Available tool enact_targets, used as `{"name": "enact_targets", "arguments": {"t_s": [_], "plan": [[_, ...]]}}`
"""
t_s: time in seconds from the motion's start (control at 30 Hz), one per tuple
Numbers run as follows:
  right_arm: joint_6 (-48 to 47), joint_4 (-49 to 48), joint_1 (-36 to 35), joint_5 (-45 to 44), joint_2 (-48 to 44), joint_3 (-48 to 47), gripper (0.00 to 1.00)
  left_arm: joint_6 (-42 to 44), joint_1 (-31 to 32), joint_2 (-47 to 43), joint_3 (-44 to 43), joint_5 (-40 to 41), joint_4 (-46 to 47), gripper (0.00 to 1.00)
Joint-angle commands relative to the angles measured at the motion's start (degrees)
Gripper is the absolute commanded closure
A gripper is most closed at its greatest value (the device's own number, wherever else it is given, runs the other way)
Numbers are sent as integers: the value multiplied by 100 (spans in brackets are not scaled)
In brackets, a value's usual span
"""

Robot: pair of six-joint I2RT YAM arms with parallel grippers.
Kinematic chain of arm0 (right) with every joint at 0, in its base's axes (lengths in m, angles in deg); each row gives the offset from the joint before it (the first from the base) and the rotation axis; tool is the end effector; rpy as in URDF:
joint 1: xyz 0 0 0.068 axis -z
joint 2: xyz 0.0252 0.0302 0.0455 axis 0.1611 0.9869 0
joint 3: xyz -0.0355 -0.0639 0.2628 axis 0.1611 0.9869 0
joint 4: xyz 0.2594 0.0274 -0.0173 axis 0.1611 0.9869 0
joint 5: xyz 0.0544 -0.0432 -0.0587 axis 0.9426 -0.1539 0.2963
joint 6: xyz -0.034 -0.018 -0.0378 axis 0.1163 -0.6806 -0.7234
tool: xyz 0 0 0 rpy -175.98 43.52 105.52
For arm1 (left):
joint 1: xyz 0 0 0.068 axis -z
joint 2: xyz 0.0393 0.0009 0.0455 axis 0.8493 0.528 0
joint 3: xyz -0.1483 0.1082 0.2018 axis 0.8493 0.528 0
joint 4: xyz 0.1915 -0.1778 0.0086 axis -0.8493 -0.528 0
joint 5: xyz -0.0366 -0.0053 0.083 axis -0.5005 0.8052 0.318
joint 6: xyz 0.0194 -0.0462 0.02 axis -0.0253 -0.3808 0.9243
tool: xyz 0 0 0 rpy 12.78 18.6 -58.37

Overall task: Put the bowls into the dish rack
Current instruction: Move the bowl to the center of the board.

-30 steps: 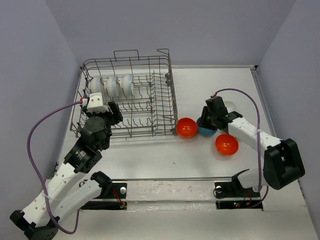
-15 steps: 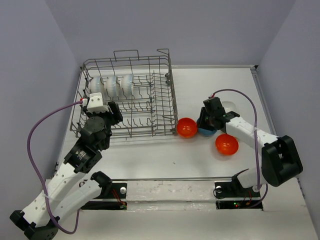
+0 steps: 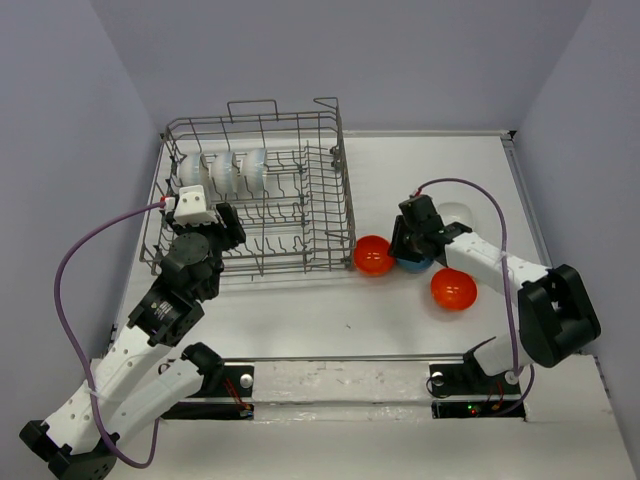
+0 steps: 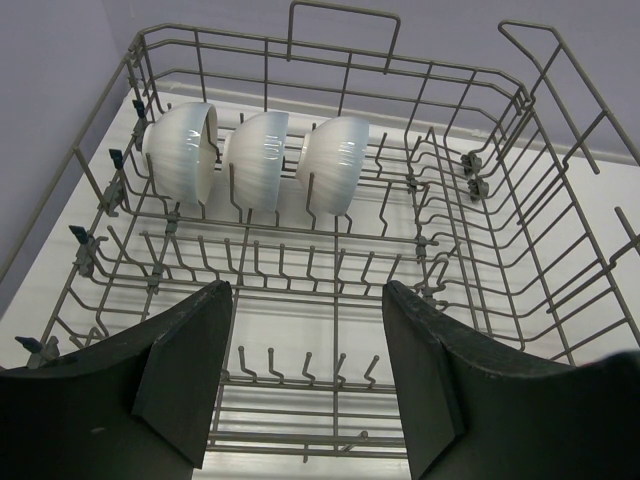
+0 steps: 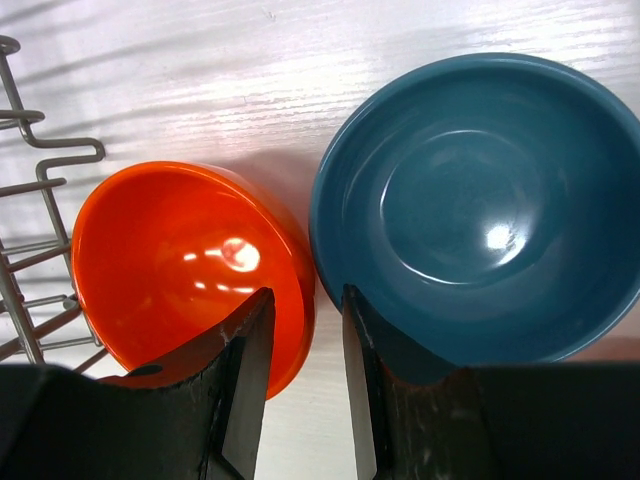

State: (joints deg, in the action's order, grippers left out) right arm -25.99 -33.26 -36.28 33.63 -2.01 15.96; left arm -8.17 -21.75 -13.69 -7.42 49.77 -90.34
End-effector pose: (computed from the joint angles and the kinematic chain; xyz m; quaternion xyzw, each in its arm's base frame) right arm 0.2615 0.1284 0.2100 0.0804 0.9445 0.1089 0.2993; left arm 0.1264 -0.0667 0.3720 -0.0624 0.6933 -0.0575 0.7156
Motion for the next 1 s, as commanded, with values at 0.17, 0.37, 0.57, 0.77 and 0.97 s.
{"name": "enact_targets", "arguments": {"t_s": [0.17,0.37,0.57,0.77,0.97], "plan": [[70,-255,-147,-104,124,-204,61,49,9,-13,63,98,285,29],[87,-273,-199,-156,229,-213,61,49,1,-22,63,89,294,29],[105,-282,-200,-200,256,-213,62,49,9,-30,63,80,285,29],[96,-282,-200,-227,212,-221,69,49,9,-39,63,89,285,29],[114,-282,-200,-236,177,-213,79,58,1,-30,72,71,285,28]]}}
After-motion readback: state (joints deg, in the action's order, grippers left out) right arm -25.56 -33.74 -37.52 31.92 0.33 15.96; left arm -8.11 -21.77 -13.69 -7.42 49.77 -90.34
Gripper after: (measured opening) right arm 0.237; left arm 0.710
